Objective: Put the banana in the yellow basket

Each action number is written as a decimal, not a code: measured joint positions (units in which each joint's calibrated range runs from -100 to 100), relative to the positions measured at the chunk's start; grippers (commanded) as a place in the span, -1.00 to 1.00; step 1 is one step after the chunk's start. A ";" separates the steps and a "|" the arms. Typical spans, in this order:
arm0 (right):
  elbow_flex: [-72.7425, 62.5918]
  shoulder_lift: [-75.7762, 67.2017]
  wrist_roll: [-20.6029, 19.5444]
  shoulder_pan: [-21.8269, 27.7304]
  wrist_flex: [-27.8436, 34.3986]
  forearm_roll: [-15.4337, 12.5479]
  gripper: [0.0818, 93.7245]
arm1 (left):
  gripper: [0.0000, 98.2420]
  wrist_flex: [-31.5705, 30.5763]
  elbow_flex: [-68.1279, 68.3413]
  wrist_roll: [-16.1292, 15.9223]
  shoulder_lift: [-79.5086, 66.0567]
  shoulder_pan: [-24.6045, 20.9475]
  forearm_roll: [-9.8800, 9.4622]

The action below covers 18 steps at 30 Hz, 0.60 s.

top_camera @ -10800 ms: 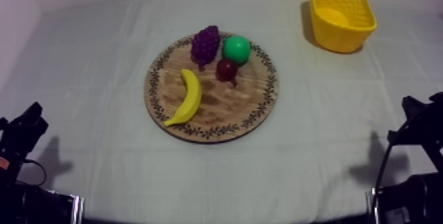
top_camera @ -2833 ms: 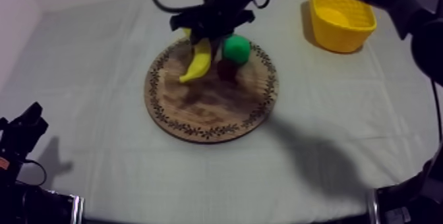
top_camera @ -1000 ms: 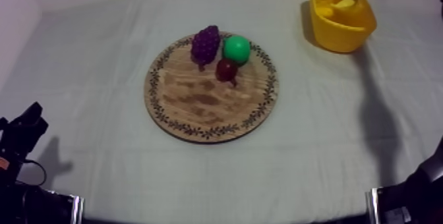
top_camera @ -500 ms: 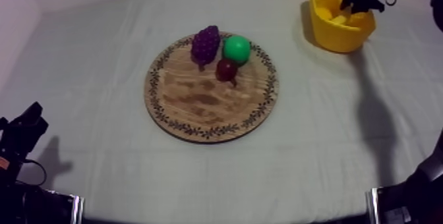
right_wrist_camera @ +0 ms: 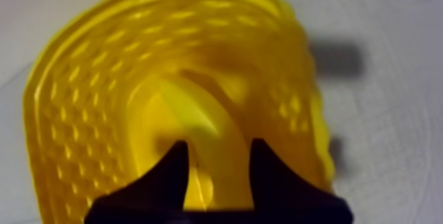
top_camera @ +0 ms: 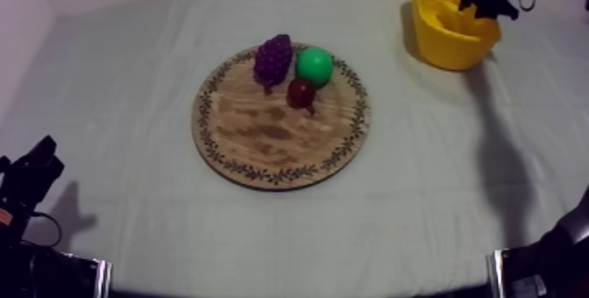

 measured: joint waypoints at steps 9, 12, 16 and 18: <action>11.51 -13.25 1.93 0.77 -7.13 -0.68 -0.99 | -1.00 0.00 0.00 0.00 0.00 0.00 0.00; 18.93 -19.38 3.39 0.72 -10.58 -1.50 -0.99 | -1.00 0.00 0.00 0.00 0.00 0.00 0.00; 29.34 -28.63 6.95 0.72 -15.42 -4.23 -1.00 | -1.00 0.00 0.00 0.00 0.00 0.00 0.00; 34.31 -33.69 8.87 0.72 -16.75 -5.98 -1.00 | -1.00 0.00 0.00 0.00 0.00 0.00 0.00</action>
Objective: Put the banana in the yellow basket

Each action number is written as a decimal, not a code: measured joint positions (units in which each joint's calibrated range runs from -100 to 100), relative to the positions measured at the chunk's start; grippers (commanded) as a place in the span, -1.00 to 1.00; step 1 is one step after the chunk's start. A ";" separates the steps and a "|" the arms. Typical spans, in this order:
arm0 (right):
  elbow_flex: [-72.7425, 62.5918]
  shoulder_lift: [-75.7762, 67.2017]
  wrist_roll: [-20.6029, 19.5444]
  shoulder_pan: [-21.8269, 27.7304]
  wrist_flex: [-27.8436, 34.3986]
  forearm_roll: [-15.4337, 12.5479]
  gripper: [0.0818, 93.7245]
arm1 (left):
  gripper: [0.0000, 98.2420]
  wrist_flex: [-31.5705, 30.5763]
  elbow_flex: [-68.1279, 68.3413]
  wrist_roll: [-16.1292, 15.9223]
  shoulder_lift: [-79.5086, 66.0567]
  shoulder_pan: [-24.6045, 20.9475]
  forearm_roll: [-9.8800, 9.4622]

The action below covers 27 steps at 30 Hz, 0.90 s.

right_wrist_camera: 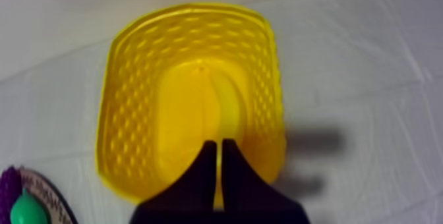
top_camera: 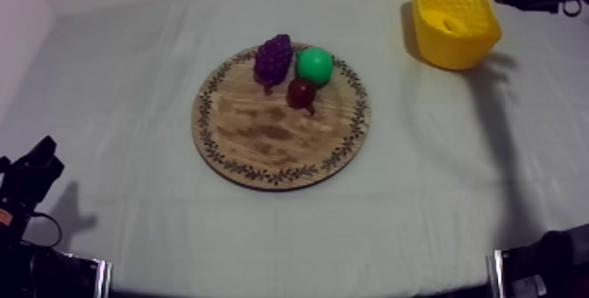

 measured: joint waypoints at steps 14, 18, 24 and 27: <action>38.43 -35.02 10.42 -5.96 -2.70 -6.30 -1.00 | -1.00 0.00 0.00 0.00 0.00 0.00 0.00; 48.52 -46.13 8.53 -8.26 -0.01 -3.31 -1.00 | -1.00 0.00 0.00 0.00 0.00 0.00 0.00; 60.17 -60.78 4.64 -10.06 3.88 -0.90 -1.00 | -1.00 0.00 0.00 0.00 0.00 0.00 0.00; 64.77 -68.26 3.42 -10.41 6.17 0.00 -1.00 | -1.00 0.00 0.00 0.00 0.00 0.00 0.00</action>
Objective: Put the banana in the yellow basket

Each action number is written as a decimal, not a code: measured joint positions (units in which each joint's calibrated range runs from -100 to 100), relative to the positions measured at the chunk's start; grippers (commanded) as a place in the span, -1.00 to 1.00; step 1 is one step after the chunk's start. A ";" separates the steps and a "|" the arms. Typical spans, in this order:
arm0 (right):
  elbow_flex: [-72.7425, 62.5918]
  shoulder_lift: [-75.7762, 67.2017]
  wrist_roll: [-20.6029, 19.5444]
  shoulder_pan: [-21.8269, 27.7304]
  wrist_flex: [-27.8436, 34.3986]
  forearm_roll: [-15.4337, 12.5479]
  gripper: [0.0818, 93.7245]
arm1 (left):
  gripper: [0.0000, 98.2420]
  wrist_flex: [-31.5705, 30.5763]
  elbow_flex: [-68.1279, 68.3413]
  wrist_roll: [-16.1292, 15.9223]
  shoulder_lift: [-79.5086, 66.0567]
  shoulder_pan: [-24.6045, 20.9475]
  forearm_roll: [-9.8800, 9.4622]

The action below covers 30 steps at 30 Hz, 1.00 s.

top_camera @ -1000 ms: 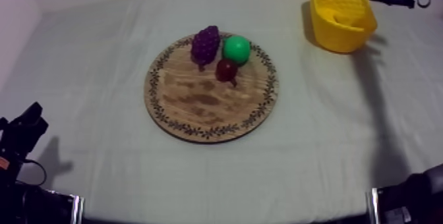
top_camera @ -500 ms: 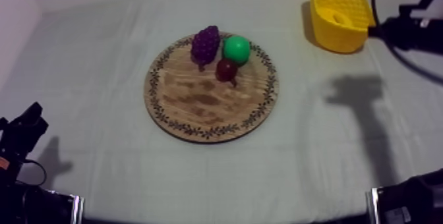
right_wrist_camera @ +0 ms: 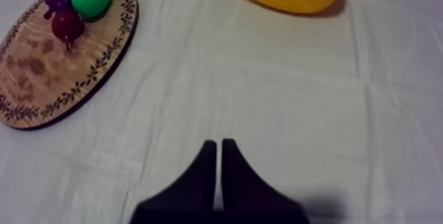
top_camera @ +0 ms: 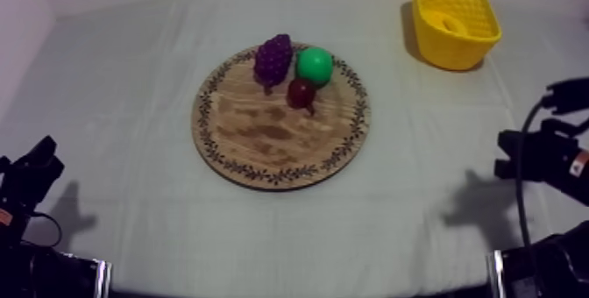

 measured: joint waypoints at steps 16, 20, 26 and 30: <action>4.09 -25.95 -3.06 0.31 9.76 1.24 -1.00 | -1.00 0.00 0.00 0.00 0.00 0.00 0.00; 4.04 -27.25 -3.96 1.13 10.23 1.61 -1.00 | -1.00 0.00 0.00 0.00 0.00 0.00 0.00; 4.03 -27.44 -3.53 1.67 10.38 1.71 -1.00 | -1.00 0.00 0.00 0.00 0.00 0.00 0.00; 4.82 -27.44 -0.85 1.79 8.54 2.16 -1.00 | -1.00 0.00 0.00 0.00 0.00 0.00 0.00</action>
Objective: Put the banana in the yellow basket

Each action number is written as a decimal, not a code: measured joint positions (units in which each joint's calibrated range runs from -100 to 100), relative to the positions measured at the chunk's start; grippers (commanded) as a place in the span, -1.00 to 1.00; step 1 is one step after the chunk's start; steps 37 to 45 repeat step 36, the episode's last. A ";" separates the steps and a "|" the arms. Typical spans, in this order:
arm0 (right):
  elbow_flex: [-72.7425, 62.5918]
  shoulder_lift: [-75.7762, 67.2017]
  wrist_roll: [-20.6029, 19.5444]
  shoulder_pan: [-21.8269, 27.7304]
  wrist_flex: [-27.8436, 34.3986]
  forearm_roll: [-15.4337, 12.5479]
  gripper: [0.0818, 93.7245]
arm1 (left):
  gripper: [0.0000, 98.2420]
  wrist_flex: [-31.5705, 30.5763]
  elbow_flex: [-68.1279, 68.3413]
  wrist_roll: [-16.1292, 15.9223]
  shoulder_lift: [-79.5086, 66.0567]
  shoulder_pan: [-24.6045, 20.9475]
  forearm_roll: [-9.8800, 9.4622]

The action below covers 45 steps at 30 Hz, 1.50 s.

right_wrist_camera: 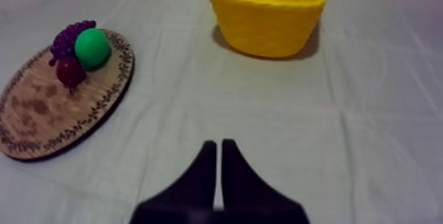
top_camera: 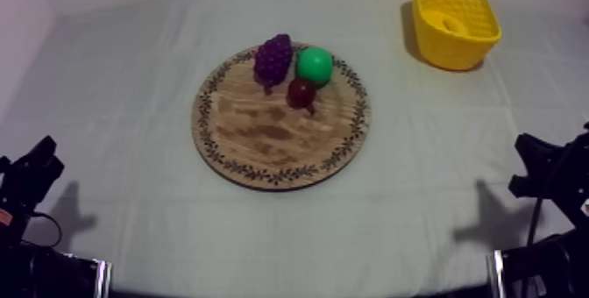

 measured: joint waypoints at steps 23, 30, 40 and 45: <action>0.19 0.00 8.37 0.07 -0.83 0.18 -1.00 | -1.00 0.00 0.00 0.00 0.00 0.00 0.00; 0.19 0.00 8.37 0.07 -0.93 0.18 -1.00 | -1.00 0.00 0.00 0.00 0.00 0.00 0.00; 0.19 0.00 8.35 0.07 -0.93 0.25 -1.00 | -1.00 0.00 0.00 0.00 0.00 0.00 0.00; 0.19 0.00 8.35 0.07 -0.93 0.25 -1.00 | -1.00 0.00 0.00 0.00 0.00 0.00 0.00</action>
